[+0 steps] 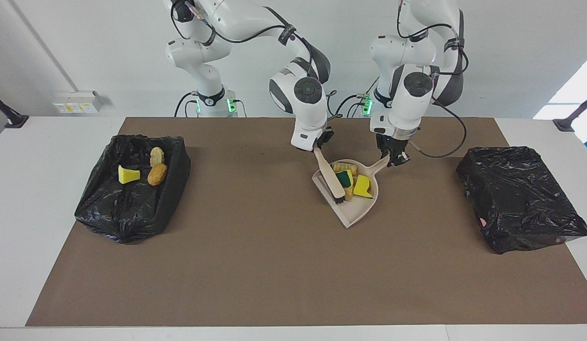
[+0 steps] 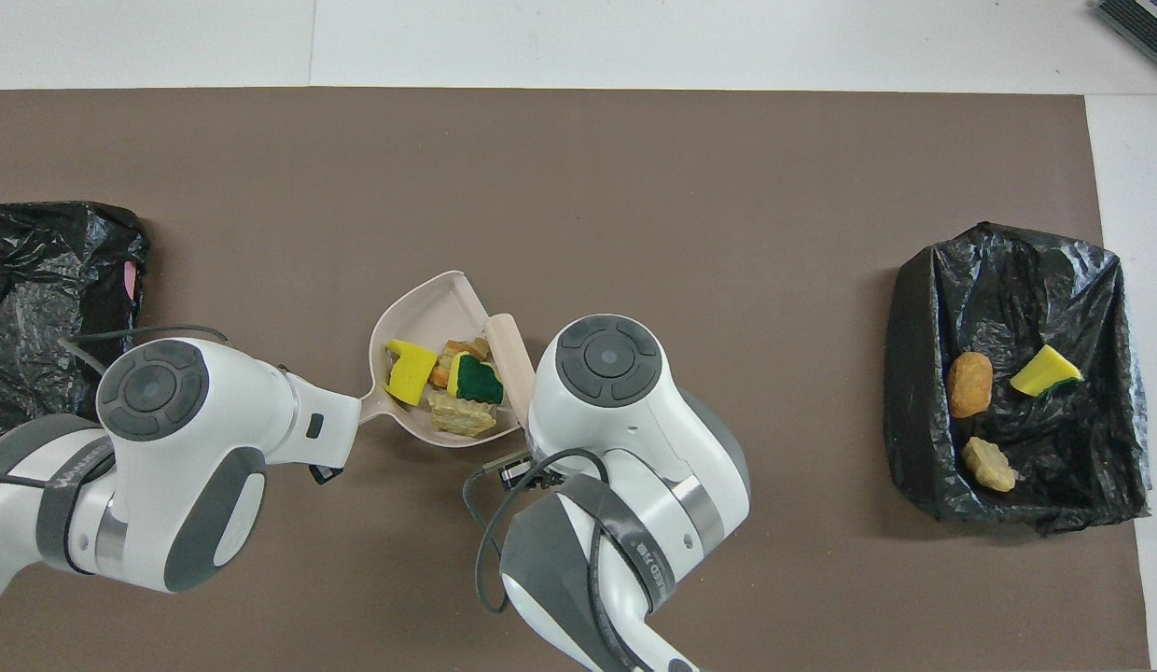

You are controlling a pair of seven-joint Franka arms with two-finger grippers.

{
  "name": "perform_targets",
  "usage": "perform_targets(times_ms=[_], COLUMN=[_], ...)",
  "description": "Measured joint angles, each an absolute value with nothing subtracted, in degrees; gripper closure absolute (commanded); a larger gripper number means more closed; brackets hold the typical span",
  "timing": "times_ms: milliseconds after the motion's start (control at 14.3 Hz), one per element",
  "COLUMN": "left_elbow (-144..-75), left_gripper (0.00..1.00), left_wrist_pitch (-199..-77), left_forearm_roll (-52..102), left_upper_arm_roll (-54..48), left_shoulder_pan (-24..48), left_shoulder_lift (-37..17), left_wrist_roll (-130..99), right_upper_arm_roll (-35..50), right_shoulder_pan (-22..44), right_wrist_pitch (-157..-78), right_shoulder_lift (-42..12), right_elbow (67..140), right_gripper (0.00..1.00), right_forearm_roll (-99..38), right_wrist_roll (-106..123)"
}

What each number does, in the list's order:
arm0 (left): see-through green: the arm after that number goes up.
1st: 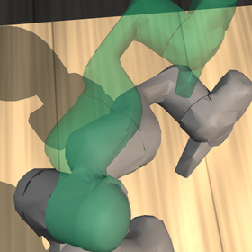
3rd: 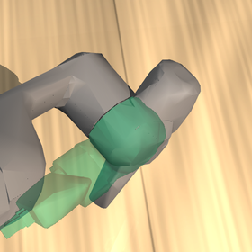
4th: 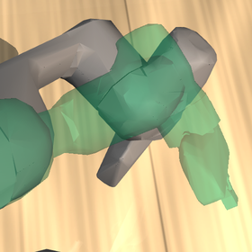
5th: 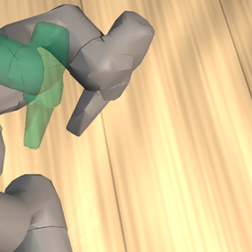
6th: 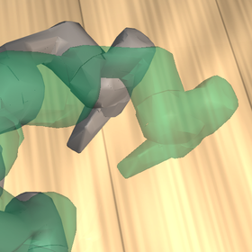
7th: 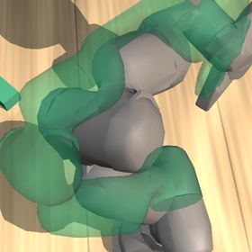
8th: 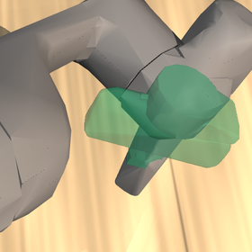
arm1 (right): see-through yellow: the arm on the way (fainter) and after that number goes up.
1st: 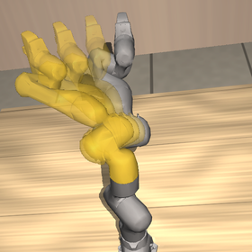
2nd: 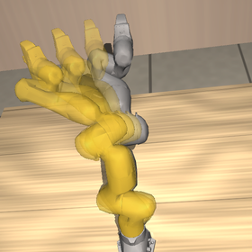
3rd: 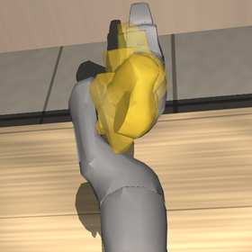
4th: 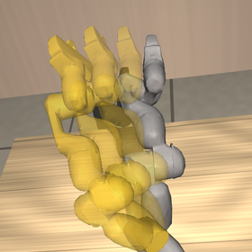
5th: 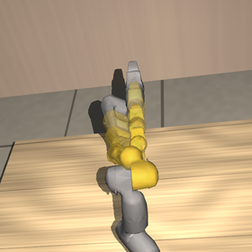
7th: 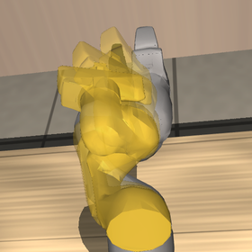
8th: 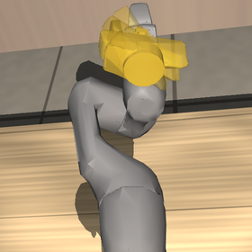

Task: Sweep and dump trash in bin
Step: 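Sweep the remaining bread and sponge into the dustpan with the brush, then carry the loaded dustpan over the bag nearest the left gripper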

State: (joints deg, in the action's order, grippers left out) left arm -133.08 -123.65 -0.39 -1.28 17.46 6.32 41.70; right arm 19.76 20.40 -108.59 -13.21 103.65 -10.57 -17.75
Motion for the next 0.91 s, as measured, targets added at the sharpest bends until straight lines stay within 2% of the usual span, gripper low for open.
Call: perform_targets(times_ms=[490, 700, 910], left_elbow=[-132.6, -130.5, -127.5], left_gripper=[1.0, 1.0, 1.0], left_wrist_pitch=[-124.2, -124.2, -122.5], left_forearm_roll=[3.0, 3.0, 3.0], left_upper_arm_roll=[-1.0, -0.6, -0.3], left_shoulder_pan=[14.4, 12.4, 9.7], left_shoulder_lift=[6.6, 7.3, 7.7], left_wrist_roll=[41.2, 41.2, 41.3], right_upper_arm_roll=[19.9, 20.0, 20.3], right_shoulder_pan=[20.8, 22.9, 28.2], right_wrist_pitch=[-97.8, -98.8, -105.5], right_shoulder_lift=[-5.1, -3.5, -2.9], right_elbow=[104.0, 106.2, 110.6], right_gripper=[1.0, 1.0, 1.0], right_forearm_roll=[-10.6, -10.8, -10.9], right_wrist_roll=[-22.8, -33.2, -41.0])
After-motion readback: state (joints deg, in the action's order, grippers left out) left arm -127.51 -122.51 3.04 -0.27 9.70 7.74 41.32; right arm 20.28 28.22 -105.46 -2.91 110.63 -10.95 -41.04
